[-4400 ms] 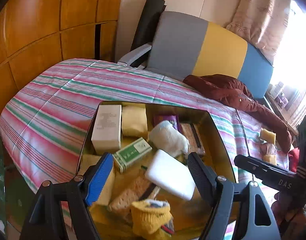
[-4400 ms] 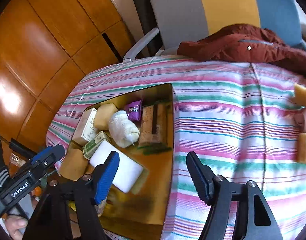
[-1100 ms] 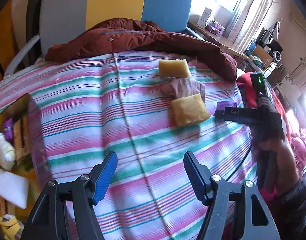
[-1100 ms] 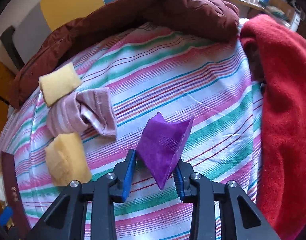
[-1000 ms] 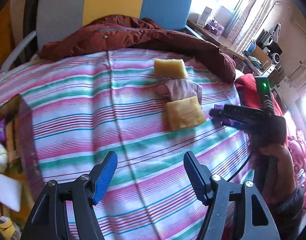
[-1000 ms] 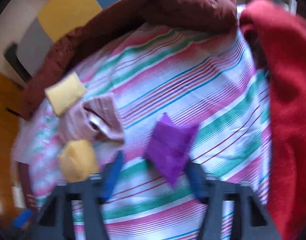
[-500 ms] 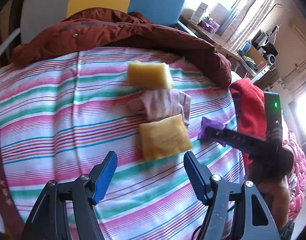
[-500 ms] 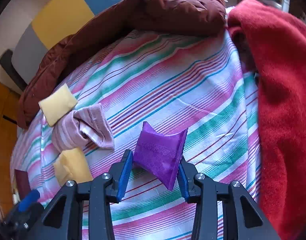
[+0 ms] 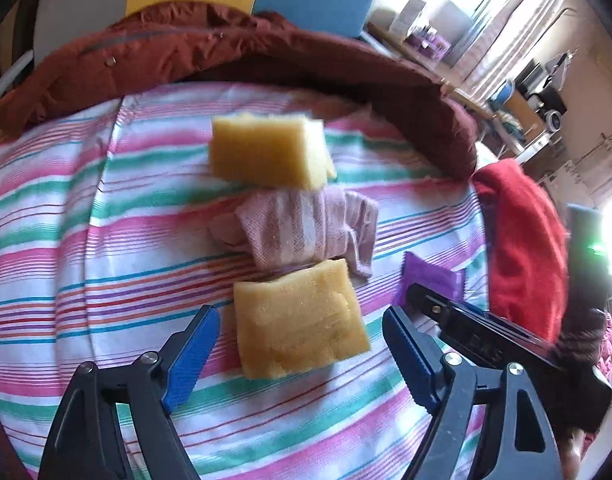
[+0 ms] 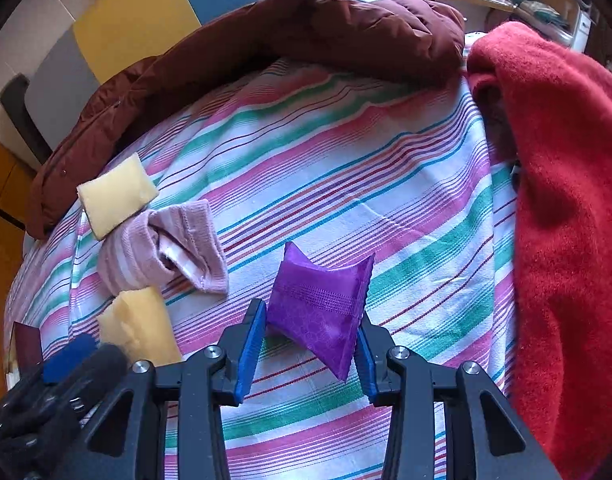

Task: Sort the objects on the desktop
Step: 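Grasp the purple packet with right tool while left tool grasps a yellow sponge, then carry the yellow sponge and purple packet over the gold tray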

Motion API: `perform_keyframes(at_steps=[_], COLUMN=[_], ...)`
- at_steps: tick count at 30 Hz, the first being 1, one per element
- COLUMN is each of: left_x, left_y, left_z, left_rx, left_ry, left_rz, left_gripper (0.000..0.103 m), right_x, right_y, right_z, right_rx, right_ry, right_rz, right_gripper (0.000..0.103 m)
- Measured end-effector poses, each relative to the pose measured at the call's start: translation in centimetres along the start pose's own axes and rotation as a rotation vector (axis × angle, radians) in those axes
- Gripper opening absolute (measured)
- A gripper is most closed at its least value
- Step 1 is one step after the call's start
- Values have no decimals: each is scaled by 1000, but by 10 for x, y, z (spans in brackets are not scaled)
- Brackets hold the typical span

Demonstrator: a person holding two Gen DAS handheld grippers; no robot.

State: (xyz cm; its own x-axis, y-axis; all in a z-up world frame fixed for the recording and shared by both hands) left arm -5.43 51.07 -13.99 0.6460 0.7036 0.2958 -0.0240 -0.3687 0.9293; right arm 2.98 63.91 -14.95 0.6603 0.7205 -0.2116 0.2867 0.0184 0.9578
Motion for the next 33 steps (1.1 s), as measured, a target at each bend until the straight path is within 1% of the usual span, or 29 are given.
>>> perform_keyframes(at_steps=[2,3,4,5,7,9,12,13,16,19,22,25,30,33], left_x=[-1,-3,-6,-7,-6,-3,-1,-1,-8,-16,-19,-25,-31,-40], left_y=[-7,-11,-12,-14,-14,-10,-3,0,7,23,40,64,95,120], left_z=[-1,-1,-1,0,2,4,11,14,22,29,36,44,54,63], left_rx=[-11,-15,-16,-17,-14,4,24,32,36,57,89,142,216,268], left_ry=[3,11,17,17,-12,-53,-91,-100,-101,-92,-96,-97,-88,-70], left_rz=[-27,-38,-42,-30,-16,-32,-58,-70,-78,-72,-74,-82,-108,-133], left_gripper=[84,81,76,73,65,61,56,56,52,52,52,52,52,52], right_x=[-1,-1,-1,-2,-3,-5,-11,-12,-22,-31,-54,-66,-97,-107], right_y=[0,1,1,1,2,3,5,4,11,14,11,18,24,26], right_z=[1,1,1,1,2,3,6,1,7,10,-1,8,16,22], right_rx=[2,4,4,4,9,10,11,14,30,35,48,63,89,92], right_ry=[7,11,16,20,32,44,72,83,127,166,219,279,394,431], right_rz=[5,8,10,12,16,10,-7,-12,-47,-61,-89,-130,-197,-228], right_gripper=[42,42,42,42,41,41,41,41,41,41,41,41,41,41])
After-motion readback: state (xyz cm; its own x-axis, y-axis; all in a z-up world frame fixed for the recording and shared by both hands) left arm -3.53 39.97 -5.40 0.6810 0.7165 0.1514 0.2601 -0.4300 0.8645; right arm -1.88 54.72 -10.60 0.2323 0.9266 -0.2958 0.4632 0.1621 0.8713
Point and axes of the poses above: each gripper's, at about its wrist camera, not at the fingertips, and y roughly against the way its jaws point, x to its right, z to its underside, the point moved 7 cm from there along -y, roughly the way its jaws point, and after that the axes turned 11 degrees about -x, right-handed, at the moved point
